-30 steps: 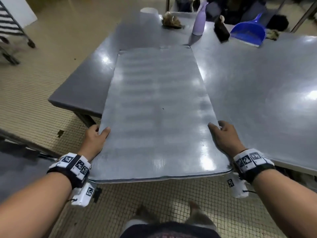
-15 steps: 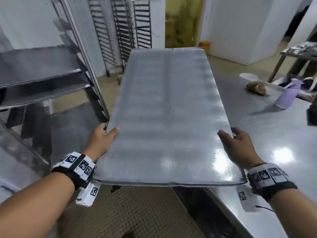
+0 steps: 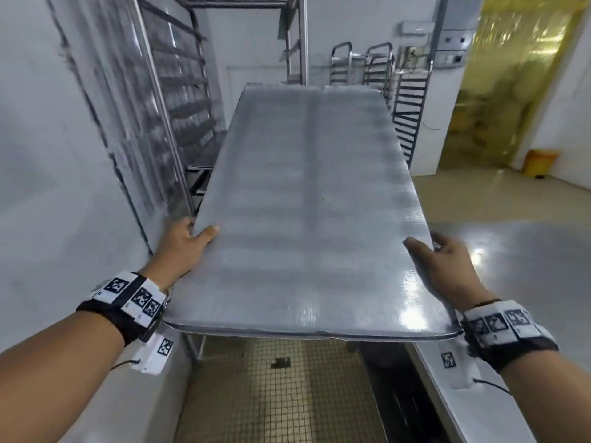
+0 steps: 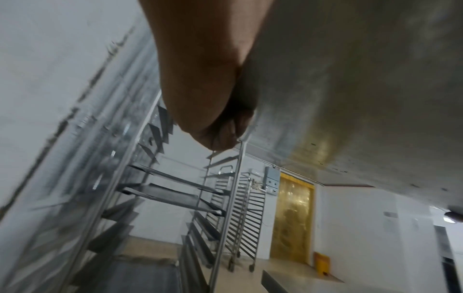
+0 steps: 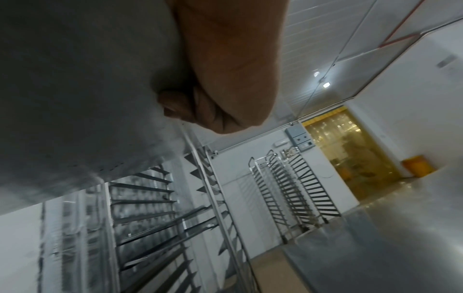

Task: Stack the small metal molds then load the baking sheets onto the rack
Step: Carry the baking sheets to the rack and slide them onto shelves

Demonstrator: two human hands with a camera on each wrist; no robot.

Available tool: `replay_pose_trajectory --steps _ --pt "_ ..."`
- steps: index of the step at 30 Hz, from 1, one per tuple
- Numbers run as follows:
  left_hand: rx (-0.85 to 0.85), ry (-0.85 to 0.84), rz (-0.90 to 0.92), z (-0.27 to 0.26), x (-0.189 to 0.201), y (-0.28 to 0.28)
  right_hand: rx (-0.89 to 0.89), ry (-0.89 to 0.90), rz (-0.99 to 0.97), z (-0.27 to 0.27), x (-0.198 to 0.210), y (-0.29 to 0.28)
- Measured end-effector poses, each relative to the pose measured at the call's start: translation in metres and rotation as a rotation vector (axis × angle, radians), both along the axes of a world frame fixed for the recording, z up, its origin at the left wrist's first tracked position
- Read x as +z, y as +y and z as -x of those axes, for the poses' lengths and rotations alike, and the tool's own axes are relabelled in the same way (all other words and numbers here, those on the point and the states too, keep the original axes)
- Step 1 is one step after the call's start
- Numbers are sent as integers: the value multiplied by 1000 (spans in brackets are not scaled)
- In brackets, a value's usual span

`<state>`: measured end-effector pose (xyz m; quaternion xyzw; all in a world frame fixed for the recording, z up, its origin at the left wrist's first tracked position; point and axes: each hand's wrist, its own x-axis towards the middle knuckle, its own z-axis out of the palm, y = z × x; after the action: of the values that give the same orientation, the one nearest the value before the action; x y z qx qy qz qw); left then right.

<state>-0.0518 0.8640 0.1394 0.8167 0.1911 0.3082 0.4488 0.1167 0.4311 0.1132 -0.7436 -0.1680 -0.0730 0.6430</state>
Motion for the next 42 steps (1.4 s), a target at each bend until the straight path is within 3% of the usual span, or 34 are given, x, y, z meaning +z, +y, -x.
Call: replay_pose_trajectory --steps 6,15,21,34,42 --pt "105 -24 -23 61 8 32 138 -3 13 -8 3 60" --pt "234 40 -7 108 -16 51 231 38 77 8 -11 105" --pt "225 86 74 119 -45 56 230 64 134 26 -19 109" --pt "207 228 195 148 -103 47 266 236 173 53 -77 97" --pt "184 305 188 154 -127 49 261 319 224 71 -95 92"
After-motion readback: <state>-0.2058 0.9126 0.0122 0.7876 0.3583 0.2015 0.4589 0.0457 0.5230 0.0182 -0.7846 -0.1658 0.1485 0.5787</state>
